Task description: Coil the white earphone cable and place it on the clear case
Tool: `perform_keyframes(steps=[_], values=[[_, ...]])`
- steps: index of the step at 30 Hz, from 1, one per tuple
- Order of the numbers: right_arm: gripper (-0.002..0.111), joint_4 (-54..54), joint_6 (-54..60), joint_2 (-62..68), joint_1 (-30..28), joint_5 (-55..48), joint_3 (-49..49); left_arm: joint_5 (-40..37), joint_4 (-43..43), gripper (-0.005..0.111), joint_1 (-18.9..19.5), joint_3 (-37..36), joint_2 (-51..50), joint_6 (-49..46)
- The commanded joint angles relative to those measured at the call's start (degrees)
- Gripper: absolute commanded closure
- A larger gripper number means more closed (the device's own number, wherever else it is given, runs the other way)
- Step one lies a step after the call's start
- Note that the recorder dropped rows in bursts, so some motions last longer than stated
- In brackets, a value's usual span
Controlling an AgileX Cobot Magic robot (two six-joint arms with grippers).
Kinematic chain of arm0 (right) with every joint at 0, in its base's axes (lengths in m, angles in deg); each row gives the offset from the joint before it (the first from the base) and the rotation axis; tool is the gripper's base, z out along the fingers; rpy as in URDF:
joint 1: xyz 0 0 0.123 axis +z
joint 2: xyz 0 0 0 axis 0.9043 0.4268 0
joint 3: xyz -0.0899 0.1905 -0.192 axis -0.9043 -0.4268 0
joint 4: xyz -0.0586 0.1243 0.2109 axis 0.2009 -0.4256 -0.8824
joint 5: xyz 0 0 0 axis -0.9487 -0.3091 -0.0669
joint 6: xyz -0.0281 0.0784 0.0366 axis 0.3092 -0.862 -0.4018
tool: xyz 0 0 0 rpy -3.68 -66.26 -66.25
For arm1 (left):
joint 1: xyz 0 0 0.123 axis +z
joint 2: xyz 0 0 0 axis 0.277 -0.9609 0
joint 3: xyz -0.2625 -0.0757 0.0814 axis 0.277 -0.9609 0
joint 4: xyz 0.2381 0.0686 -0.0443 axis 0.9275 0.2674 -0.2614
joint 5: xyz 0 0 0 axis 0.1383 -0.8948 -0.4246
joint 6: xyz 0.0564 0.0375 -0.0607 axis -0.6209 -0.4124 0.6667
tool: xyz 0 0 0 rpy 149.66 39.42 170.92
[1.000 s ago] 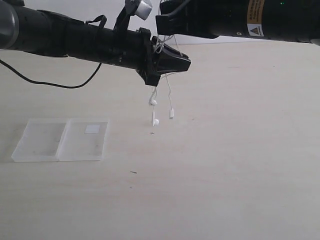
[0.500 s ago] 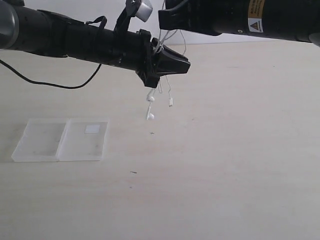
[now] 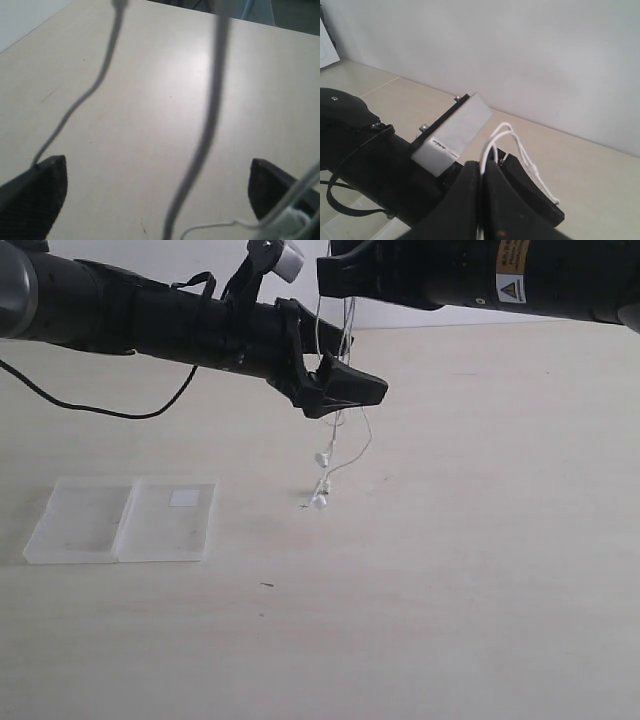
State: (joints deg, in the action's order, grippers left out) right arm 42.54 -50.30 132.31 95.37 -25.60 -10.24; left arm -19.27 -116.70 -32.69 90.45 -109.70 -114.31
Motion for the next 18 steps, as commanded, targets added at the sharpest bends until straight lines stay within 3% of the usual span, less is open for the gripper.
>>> perform_keyframes(steps=[1,18], values=[[0.108,-1.11,1.92,-0.23,0.01,-1.23,0.40,-2.80,-1.23,0.008,0.10,0.19,-0.09,0.65],[0.108,1.34,-1.07,-0.23,0.01,3.17,0.40,-4.17,-2.96,0.008,0.10,0.19,-0.09,-4.05]])
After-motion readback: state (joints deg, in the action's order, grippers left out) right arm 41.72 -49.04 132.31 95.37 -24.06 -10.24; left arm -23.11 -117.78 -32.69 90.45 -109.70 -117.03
